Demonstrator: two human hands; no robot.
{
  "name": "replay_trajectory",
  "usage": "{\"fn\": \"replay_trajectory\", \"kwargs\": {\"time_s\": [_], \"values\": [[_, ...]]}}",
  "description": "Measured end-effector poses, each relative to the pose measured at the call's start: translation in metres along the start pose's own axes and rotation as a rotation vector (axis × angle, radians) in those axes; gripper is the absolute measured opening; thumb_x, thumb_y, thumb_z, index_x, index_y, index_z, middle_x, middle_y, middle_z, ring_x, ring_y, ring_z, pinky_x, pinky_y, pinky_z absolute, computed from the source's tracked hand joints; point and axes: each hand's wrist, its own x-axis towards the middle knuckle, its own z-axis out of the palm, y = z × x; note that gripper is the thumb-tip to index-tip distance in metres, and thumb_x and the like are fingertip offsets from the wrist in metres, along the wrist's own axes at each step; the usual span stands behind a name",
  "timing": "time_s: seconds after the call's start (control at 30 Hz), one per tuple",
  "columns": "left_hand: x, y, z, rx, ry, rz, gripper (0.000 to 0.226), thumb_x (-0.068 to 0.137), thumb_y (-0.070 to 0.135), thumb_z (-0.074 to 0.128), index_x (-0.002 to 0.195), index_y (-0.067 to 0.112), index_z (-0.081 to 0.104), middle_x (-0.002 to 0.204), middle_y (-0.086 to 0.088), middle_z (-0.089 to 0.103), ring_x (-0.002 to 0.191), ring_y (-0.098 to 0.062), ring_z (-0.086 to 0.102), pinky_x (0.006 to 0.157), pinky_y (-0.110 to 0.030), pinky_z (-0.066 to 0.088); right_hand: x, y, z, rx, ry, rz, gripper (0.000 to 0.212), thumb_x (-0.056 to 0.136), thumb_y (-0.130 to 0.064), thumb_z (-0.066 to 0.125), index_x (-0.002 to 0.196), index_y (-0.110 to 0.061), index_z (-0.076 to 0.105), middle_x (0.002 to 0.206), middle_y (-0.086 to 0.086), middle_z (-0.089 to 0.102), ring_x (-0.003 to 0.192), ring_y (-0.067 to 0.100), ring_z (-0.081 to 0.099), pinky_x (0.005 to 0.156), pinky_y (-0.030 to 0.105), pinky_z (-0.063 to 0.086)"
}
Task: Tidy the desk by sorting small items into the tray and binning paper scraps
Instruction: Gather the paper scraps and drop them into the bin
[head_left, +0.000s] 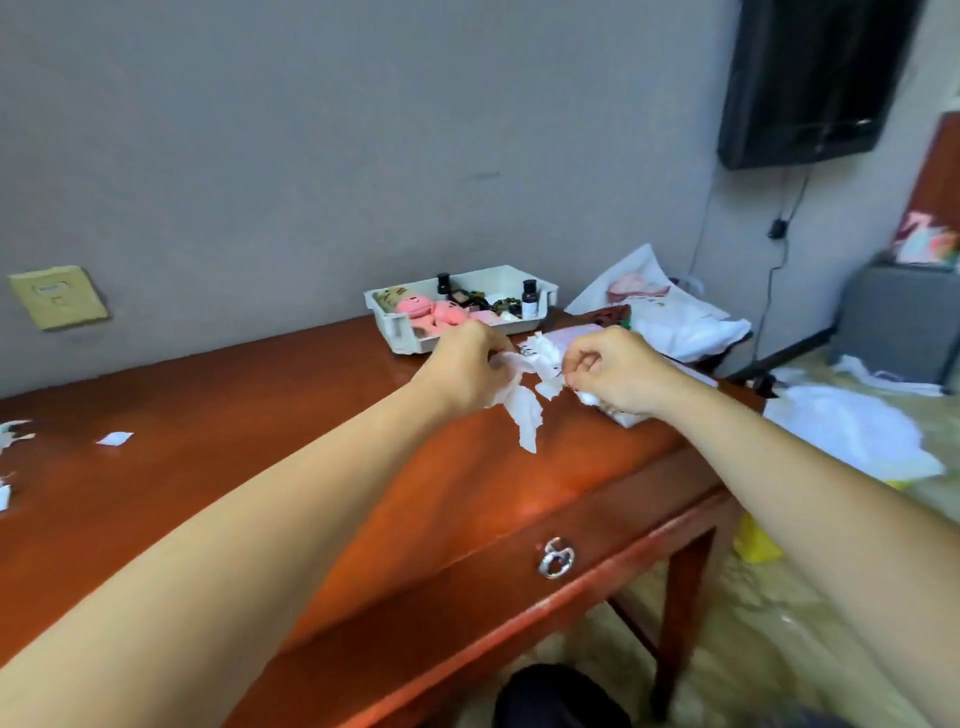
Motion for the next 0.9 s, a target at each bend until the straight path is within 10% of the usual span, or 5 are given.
{"fn": "replay_trajectory", "kwargs": {"time_s": [0.53,0.9], "values": [[0.011,0.197,0.225,-0.183,-0.389,0.37,0.023,0.084,0.002,0.048,0.067,0.0,0.064,0.067,-0.01,0.059,0.067,-0.021,0.053,0.062,-0.029,0.041,-0.193,0.206,-0.12,-0.069,0.175,0.496,0.023,0.083,0.003,0.06,0.069,-0.015,0.061,0.063,-0.006,0.055,0.049,0.0,0.052,0.042,0.004,0.037],[-0.034,0.211,0.409,-0.171,-0.669,0.267,0.02,0.092,0.006,0.046,0.08,0.005,0.063,0.07,-0.006,0.054,0.065,-0.016,0.049,0.058,-0.024,0.034,-0.28,0.336,-0.071,0.066,0.085,0.799,0.024,0.085,0.001,0.062,0.069,-0.017,0.06,0.066,-0.008,0.054,0.06,0.002,0.049,0.051,0.008,0.038]]}}
